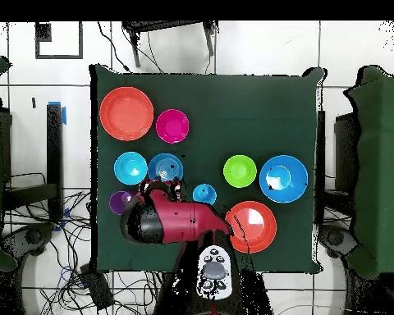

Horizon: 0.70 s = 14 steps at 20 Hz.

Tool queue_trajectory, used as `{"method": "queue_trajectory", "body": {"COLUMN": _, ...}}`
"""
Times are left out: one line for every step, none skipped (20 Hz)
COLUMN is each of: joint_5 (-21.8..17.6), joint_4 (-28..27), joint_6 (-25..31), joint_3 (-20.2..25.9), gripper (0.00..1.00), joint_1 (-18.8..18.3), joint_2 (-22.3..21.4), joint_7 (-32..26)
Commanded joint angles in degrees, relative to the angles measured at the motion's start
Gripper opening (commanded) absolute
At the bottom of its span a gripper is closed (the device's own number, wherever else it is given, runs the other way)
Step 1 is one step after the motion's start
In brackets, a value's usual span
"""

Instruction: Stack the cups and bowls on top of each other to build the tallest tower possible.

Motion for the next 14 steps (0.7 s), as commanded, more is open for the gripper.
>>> {"method": "queue_trajectory", "body": {"joint_5": -1.14, "joint_4": -2.52, "joint_6": 6.12, "joint_3": 5.32, "gripper": 1.0, "joint_1": -1.43, "joint_2": 3.69, "joint_7": 3.3}}
{"method": "queue_trajectory", "body": {"joint_5": -1.23, "joint_4": -2.8, "joint_6": 5.54, "joint_3": 5.02, "gripper": 1.0, "joint_1": -1.1, "joint_2": 4.22, "joint_7": 3.62}}
{"method": "queue_trajectory", "body": {"joint_5": -1.2, "joint_4": -3.27, "joint_6": 5.41, "joint_3": 4.82, "gripper": 1.0, "joint_1": -0.82, "joint_2": 4.67, "joint_7": 3.77}}
{"method": "queue_trajectory", "body": {"joint_5": -1.16, "joint_4": -3.73, "joint_6": 5.29, "joint_3": 4.62, "gripper": 1.0, "joint_1": -0.53, "joint_2": 5.12, "joint_7": 3.91}}
{"method": "queue_trajectory", "body": {"joint_5": -1.12, "joint_4": -4.13, "joint_6": 5.21, "joint_3": 4.44, "gripper": 1.0, "joint_1": -0.25, "joint_2": 5.49, "joint_7": 4.01}}
{"method": "queue_trajectory", "body": {"joint_5": -1.07, "joint_4": -4.43, "joint_6": 5.2, "joint_3": 4.31, "gripper": 1.0, "joint_1": -0.05, "joint_2": 5.91, "joint_7": 4.08}}
{"method": "queue_trajectory", "body": {"joint_5": -0.99, "joint_4": -4.74, "joint_6": 5.06, "joint_3": 4.32, "gripper": 1.0, "joint_1": 0.02, "joint_2": 6.41, "joint_7": 4.17}}
{"method": "queue_trajectory", "body": {"joint_5": -1.03, "joint_4": -4.62, "joint_6": 4.31, "joint_3": 4.38, "gripper": 1.0, "joint_1": 0.01, "joint_2": 6.87, "joint_7": 4.43}}
{"method": "queue_trajectory", "body": {"joint_5": -1.05, "joint_4": -4.59, "joint_6": 3.75, "joint_3": 4.46, "gripper": 1.0, "joint_1": -0.02, "joint_2": 7.18, "joint_7": 4.62}}
{"method": "queue_trajectory", "body": {"joint_5": -1.07, "joint_4": -4.55, "joint_6": 3.18, "joint_3": 4.54, "gripper": 1.0, "joint_1": -0.05, "joint_2": 7.48, "joint_7": 4.81}}
{"method": "queue_trajectory", "body": {"joint_5": -1.03, "joint_4": -4.61, "joint_6": 3.05, "joint_3": 4.5, "gripper": 1.0, "joint_1": 0.04, "joint_2": 7.75, "joint_7": 4.9}}
{"method": "queue_trajectory", "body": {"joint_5": -1.03, "joint_4": -4.64, "joint_6": 2.75, "joint_3": 4.5, "gripper": 1.0, "joint_1": 0.06, "joint_2": 8.05, "joint_7": 5.03}}
{"method": "queue_trajectory", "body": {"joint_5": -1.05, "joint_4": -4.69, "joint_6": 2.36, "joint_3": 4.55, "gripper": 1.0, "joint_1": 0.03, "joint_2": 8.36, "joint_7": 5.13}}
{"method": "queue_trajectory", "body": {"joint_5": -1.09, "joint_4": -4.73, "joint_6": 2.2, "joint_3": 4.61, "gripper": 1.0, "joint_1": -0.06, "joint_2": 8.47, "joint_7": 5.13}}
